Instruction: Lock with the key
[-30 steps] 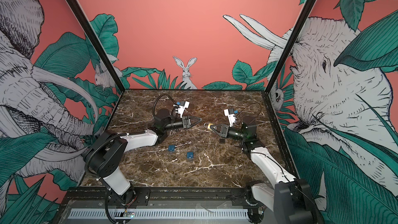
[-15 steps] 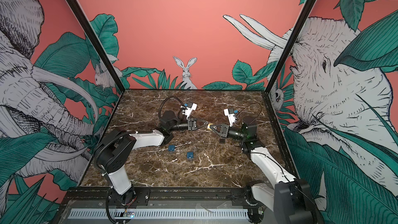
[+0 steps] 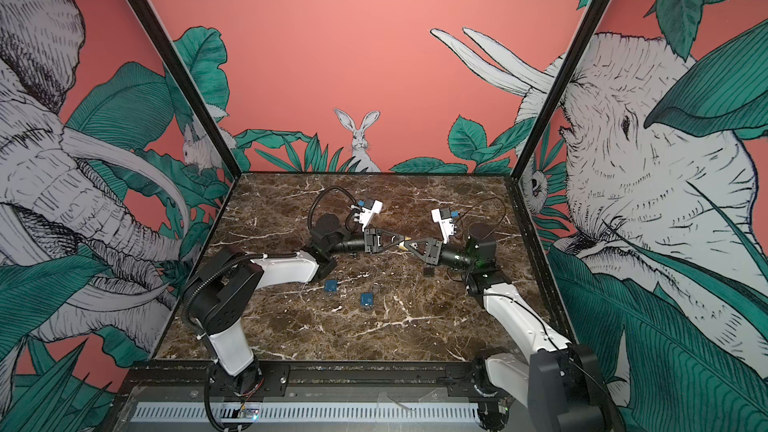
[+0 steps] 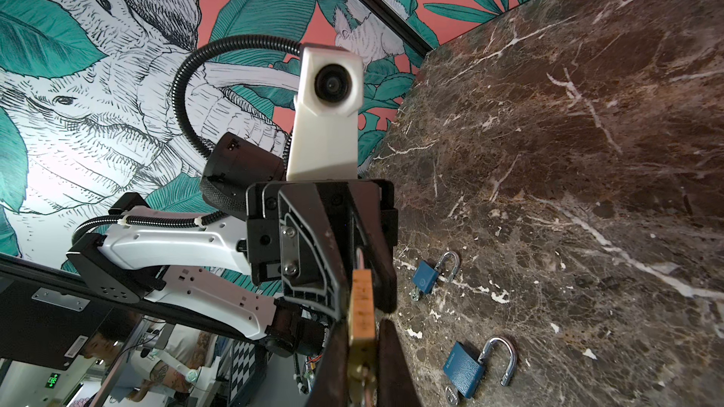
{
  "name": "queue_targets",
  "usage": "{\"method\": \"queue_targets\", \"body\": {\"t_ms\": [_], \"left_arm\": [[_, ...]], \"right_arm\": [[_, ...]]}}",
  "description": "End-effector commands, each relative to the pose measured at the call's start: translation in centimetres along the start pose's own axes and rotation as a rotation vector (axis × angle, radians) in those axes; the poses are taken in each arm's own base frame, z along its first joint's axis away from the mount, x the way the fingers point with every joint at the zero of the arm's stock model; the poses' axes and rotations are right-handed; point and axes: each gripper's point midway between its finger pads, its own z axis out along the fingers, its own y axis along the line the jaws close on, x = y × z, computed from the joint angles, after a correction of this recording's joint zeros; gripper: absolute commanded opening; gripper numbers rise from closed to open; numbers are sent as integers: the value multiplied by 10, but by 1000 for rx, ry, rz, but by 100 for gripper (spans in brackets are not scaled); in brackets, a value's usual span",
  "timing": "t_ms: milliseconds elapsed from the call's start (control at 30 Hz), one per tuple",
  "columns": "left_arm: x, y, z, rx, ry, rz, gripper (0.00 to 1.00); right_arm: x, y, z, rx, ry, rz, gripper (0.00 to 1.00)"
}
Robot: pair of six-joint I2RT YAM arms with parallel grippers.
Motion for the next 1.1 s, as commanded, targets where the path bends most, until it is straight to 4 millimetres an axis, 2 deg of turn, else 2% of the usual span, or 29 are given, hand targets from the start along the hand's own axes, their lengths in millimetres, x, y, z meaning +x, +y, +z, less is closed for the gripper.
{"method": "queue_targets", "body": {"t_ms": [0, 67, 100, 233, 300, 467, 600, 667, 767, 967, 1033, 1067], "left_arm": [[-5, -29, 5, 69, 2, 37, 0], [-6, -24, 4, 60, -14, 21, 0], [-7, -23, 3, 61, -25, 20, 0], [-9, -21, 1, 76, -58, 2, 0], [-10, -20, 0, 79, -68, -3, 0], [-11, -17, -2, 70, -78, -9, 0], [-11, -19, -3, 70, -78, -2, 0], [-11, -19, -3, 69, -72, -2, 0], [-12, -19, -2, 70, -67, 1, 0], [-8, -16, 0, 51, -39, -5, 0], [-7, -18, 0, 55, -30, -2, 12], [-7, -19, 0, 56, -28, -2, 15]], "right_arm": [[-17, 7, -1, 0, -53, -69, 0], [-17, 8, -2, 2, -59, -69, 14], [-17, 8, -2, 3, -60, -69, 16], [-15, 10, -3, -6, -66, -60, 16], [-14, 9, -3, -2, -66, -47, 22], [-15, 9, -5, 1, -79, -49, 26], [-17, 11, -5, -5, -84, -53, 21], [-19, 13, -4, -15, -90, -58, 10], [-21, 13, -3, -32, -99, -51, 0], [-22, 9, -1, -33, -109, -27, 0], [-23, 8, -1, -28, -114, -26, 0], [-23, 8, -2, -27, -117, -28, 0]]}}
